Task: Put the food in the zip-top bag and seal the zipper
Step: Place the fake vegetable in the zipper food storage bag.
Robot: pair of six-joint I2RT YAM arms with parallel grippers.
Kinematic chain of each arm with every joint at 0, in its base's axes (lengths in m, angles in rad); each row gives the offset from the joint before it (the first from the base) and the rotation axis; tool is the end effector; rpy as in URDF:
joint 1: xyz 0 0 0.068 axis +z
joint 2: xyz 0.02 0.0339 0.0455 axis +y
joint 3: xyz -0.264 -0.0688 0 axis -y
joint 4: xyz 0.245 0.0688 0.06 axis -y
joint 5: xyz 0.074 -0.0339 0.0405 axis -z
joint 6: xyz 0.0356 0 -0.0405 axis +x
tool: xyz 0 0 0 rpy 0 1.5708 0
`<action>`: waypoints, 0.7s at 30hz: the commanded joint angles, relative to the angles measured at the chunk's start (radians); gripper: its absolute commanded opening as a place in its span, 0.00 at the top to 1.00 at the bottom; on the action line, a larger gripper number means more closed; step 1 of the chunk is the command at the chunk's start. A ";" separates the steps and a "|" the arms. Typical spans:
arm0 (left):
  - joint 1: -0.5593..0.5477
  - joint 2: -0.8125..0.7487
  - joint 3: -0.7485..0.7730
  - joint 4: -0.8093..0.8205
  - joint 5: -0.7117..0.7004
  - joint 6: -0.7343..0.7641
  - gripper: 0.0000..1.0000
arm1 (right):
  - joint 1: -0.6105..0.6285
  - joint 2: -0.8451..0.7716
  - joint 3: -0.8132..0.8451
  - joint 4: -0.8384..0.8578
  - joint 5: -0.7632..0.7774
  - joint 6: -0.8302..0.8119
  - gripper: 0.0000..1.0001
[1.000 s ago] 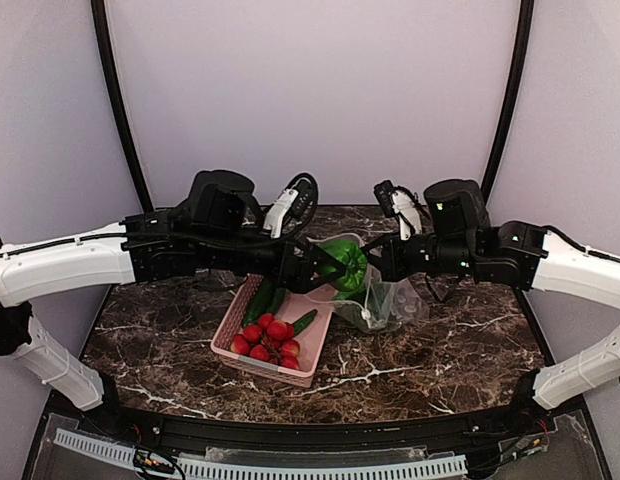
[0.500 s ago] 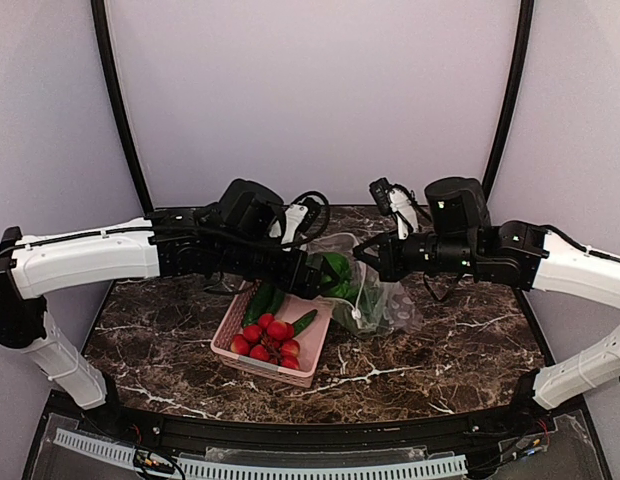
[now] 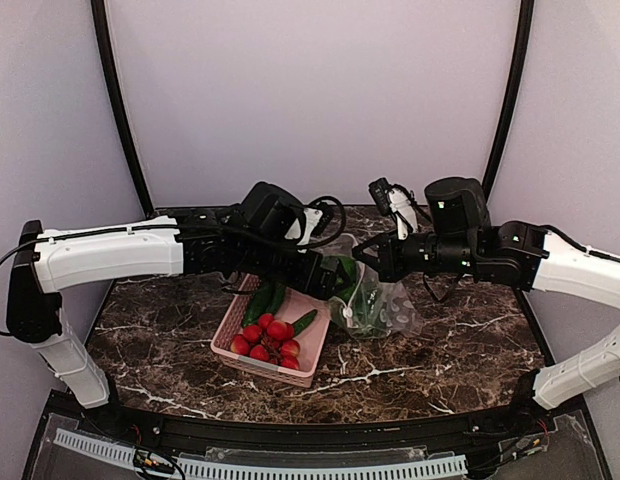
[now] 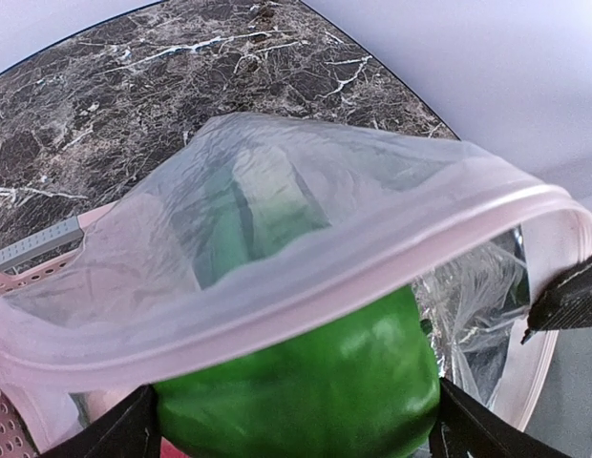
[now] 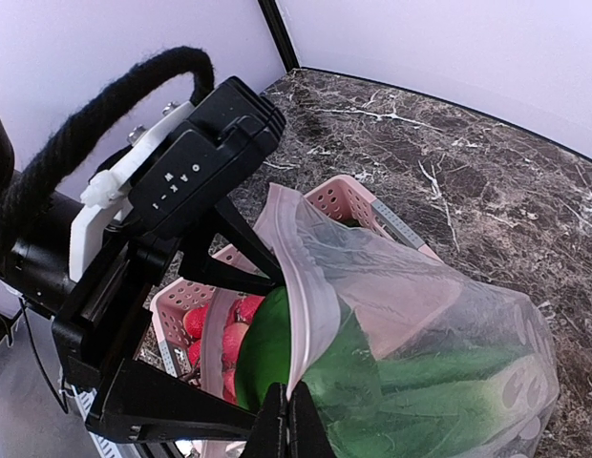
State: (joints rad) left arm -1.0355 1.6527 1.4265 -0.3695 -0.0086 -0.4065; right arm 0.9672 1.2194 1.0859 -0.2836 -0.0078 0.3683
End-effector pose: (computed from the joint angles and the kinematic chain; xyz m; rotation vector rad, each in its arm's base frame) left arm 0.1964 -0.3306 0.3186 0.7015 2.1732 -0.7920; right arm 0.1588 0.2308 0.3438 -0.6231 2.0001 0.8505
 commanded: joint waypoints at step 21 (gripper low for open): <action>0.000 -0.258 -0.159 0.105 0.104 -0.119 0.03 | 0.007 -0.016 0.022 0.038 0.066 0.032 1.00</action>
State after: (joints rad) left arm -1.0351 1.5524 1.3571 -0.3202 0.0601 -0.4515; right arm 0.9684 1.2201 1.0863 -0.2848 0.0257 0.3836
